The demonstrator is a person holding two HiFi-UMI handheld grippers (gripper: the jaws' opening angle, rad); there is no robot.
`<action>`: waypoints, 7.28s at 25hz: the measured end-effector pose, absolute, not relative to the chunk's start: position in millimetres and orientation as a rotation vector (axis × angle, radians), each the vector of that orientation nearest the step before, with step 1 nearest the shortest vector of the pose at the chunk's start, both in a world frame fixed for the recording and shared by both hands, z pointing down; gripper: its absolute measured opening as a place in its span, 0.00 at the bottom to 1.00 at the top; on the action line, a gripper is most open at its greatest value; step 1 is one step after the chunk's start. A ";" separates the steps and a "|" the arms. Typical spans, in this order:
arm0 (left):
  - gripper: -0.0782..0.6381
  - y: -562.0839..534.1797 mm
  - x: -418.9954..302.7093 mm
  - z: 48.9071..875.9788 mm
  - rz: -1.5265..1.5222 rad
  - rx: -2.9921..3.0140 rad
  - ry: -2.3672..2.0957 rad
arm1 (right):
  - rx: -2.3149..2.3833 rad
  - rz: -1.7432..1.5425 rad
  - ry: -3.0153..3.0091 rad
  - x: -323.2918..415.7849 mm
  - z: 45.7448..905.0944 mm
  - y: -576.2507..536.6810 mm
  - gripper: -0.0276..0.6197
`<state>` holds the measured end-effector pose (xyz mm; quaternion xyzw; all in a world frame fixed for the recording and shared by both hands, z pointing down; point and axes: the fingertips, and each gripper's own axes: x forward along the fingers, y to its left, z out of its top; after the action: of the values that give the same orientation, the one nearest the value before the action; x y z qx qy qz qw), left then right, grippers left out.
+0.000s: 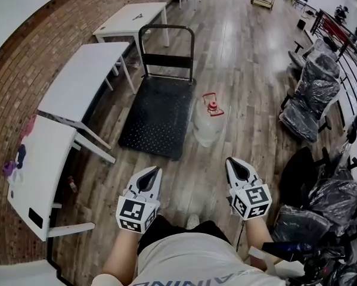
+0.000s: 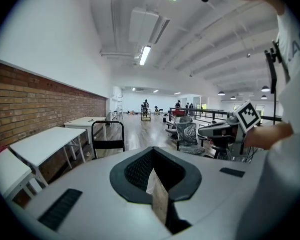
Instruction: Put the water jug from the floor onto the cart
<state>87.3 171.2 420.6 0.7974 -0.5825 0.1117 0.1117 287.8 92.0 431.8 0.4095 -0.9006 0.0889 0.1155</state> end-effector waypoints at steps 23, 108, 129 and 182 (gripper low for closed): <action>0.11 33.4 -52.5 441.3 0.263 2.331 -1.667 | 1.205 0.144 -2.536 162.9 431.0 -32.4 0.05; 0.11 -273.2 -81.7 646.5 0.544 1.888 -1.632 | 1.106 0.634 -1.902 242.7 909.0 -417.8 0.55; 0.11 -255.2 -93.6 643.6 0.470 1.830 -1.696 | 1.157 0.666 -1.859 251.8 900.4 -404.8 0.52; 0.11 -48.9 -281.4 577.8 0.252 1.571 -2.001 | 0.467 0.332 -2.062 -90.8 789.9 -229.4 0.52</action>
<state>-281.4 -48.9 577.8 0.5884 -0.7494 0.0946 0.2885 -90.8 -229.4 789.9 0.1914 -0.8452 0.1361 0.4801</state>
